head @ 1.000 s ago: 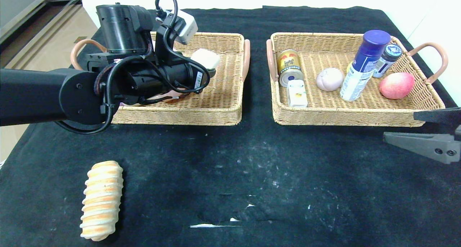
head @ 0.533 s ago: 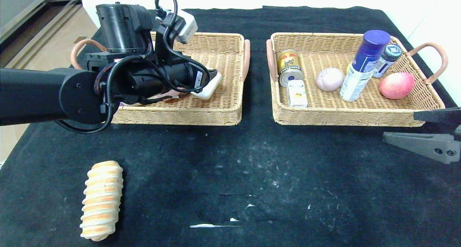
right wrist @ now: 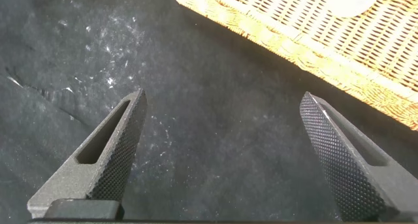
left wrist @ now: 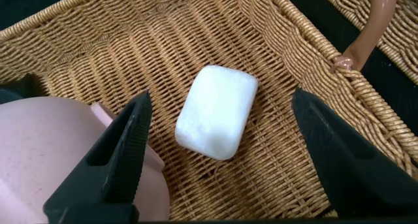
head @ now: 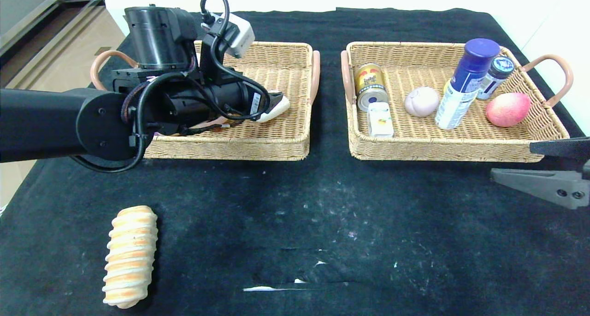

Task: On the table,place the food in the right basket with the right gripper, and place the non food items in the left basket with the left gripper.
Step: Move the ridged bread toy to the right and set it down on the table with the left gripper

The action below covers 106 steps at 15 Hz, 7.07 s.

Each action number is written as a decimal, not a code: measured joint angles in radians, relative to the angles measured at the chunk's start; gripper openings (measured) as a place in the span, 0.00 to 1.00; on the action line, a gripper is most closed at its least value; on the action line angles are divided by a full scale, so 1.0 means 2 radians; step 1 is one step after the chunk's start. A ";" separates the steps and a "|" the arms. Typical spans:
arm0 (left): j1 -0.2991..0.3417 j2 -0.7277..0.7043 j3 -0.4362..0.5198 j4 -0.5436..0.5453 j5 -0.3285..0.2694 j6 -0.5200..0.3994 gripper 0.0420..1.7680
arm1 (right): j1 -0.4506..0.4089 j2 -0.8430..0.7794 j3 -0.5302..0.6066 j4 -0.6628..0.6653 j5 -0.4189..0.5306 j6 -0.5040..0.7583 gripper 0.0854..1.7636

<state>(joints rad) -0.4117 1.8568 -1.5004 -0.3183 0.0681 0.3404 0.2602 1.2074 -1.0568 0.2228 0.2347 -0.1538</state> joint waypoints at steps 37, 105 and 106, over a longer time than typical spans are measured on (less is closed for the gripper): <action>-0.023 -0.257 0.117 0.505 0.131 -0.332 0.97 | 0.006 0.001 0.005 0.000 0.001 -0.001 0.97; -0.113 -0.172 0.069 0.492 0.053 -0.440 0.13 | 0.000 0.003 0.002 0.000 0.001 0.000 0.97; -0.131 -0.162 0.061 0.492 0.054 -0.446 0.13 | -0.001 0.003 0.002 0.000 0.001 0.000 0.97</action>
<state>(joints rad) -0.6743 1.5332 -1.3783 0.6649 0.1751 -0.5509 0.2591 1.2140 -1.0536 0.2226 0.2362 -0.1543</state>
